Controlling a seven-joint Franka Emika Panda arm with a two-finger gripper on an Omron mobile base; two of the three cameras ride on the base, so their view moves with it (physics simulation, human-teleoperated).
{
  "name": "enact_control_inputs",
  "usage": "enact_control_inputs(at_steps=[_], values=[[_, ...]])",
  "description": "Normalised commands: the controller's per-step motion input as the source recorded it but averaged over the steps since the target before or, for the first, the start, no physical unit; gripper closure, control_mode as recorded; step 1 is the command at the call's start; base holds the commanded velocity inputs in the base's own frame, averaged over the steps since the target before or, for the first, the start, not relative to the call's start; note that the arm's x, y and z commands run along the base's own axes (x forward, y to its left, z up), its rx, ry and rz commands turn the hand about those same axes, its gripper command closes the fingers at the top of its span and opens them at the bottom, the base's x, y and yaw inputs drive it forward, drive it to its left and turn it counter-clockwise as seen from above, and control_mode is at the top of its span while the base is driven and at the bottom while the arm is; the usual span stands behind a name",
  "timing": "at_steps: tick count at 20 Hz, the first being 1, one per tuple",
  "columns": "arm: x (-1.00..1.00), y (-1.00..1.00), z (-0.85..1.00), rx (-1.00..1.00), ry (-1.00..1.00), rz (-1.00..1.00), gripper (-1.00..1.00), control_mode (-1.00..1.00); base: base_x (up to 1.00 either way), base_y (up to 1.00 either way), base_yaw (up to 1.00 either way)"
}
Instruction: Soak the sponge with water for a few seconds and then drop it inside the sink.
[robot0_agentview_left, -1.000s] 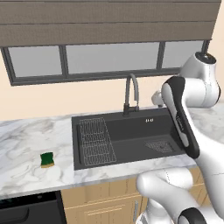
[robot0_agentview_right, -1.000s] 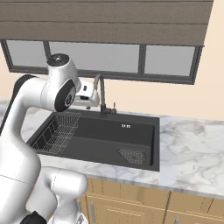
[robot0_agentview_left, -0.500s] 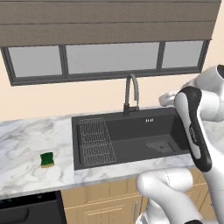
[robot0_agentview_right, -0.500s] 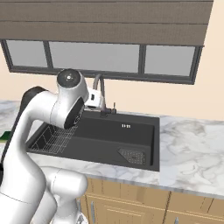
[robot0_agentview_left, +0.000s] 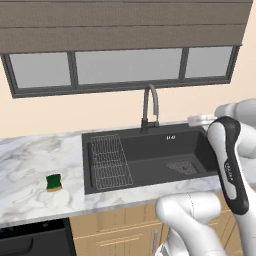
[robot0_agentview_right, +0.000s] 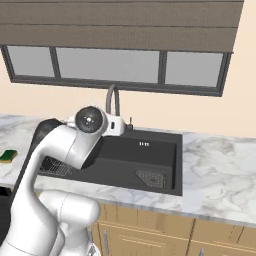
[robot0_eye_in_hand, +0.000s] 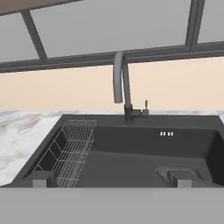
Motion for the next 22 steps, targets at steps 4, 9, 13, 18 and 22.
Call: enact_control_inputs(at_steps=[4, 9, 13, 18, 22], values=[[0.00, -0.14, -0.13, 0.02, -0.16, 0.00, -1.00, -1.00, 0.00, 0.00, 0.00], [0.00, -0.07, -0.10, 0.01, -0.16, 0.00, -1.00, -1.00, 0.00, 0.00, 0.00], [0.00, -0.19, 0.00, 0.00, -0.08, 0.05, -1.00, -1.00, 0.00, 0.00, 0.00], [0.09, -0.20, 0.00, 0.00, -0.01, 0.09, -1.00, -1.00, 0.00, 0.00, 0.00], [0.02, 0.00, 0.00, 0.00, 0.00, 0.11, -1.00, -1.00, 0.00, 0.00, 0.00]])
